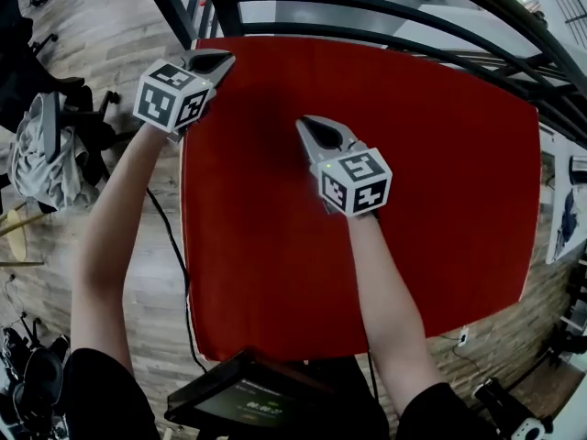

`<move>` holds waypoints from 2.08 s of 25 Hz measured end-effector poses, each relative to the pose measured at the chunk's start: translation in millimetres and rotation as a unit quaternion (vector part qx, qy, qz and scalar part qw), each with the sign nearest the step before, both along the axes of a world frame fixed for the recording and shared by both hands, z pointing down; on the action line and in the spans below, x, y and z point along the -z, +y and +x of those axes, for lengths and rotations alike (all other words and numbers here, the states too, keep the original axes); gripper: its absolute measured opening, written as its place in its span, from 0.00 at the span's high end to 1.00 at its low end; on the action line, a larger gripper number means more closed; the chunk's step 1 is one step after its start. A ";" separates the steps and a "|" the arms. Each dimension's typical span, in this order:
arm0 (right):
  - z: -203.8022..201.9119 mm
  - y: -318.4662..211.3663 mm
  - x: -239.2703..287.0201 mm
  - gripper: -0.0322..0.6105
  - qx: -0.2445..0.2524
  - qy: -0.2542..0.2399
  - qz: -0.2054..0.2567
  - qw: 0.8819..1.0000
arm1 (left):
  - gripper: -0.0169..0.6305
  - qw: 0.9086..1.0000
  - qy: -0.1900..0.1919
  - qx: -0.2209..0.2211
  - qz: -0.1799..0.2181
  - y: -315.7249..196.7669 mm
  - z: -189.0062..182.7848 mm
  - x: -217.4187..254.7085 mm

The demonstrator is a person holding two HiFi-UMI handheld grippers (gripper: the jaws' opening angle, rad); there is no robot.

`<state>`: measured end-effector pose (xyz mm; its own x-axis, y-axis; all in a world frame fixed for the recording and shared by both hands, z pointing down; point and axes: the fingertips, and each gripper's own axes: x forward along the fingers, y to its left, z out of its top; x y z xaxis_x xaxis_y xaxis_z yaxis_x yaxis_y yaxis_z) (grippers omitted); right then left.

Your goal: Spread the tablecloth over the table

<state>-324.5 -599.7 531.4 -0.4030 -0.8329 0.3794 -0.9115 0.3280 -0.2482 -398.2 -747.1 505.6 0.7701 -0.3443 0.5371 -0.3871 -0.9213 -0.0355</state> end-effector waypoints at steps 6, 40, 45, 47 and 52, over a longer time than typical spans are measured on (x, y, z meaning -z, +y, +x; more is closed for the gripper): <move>45.1 69.2 20.0 0.93 -0.023 -0.004 -0.001 1.000 | 0.96 1.000 0.010 0.001 -0.010 88.5 36.5 4.7; 466.5 380.8 -33.4 0.93 -0.212 0.064 -0.082 0.972 | 0.96 0.944 -0.017 0.316 -0.095 401.0 114.7 -53.6; 471.2 391.4 -65.3 0.93 -0.233 0.093 -0.135 0.959 | 0.92 0.929 -0.056 0.355 -0.093 370.9 91.4 -84.7; 475.9 392.6 -78.5 0.93 -0.243 0.099 -0.158 0.952 | 0.97 0.922 -0.074 0.364 -0.109 367.6 83.2 -99.5; 485.1 387.8 -91.8 0.93 -0.248 0.108 -0.186 0.945 | 0.96 0.911 -0.057 0.383 -0.140 362.2 81.1 -108.7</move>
<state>160.6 -211.9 623.2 0.1215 -0.6925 0.7112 -0.9728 -0.2253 -0.0532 -317.1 -385.0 614.3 0.2957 -0.5943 0.7479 -0.9289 -0.3616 0.0799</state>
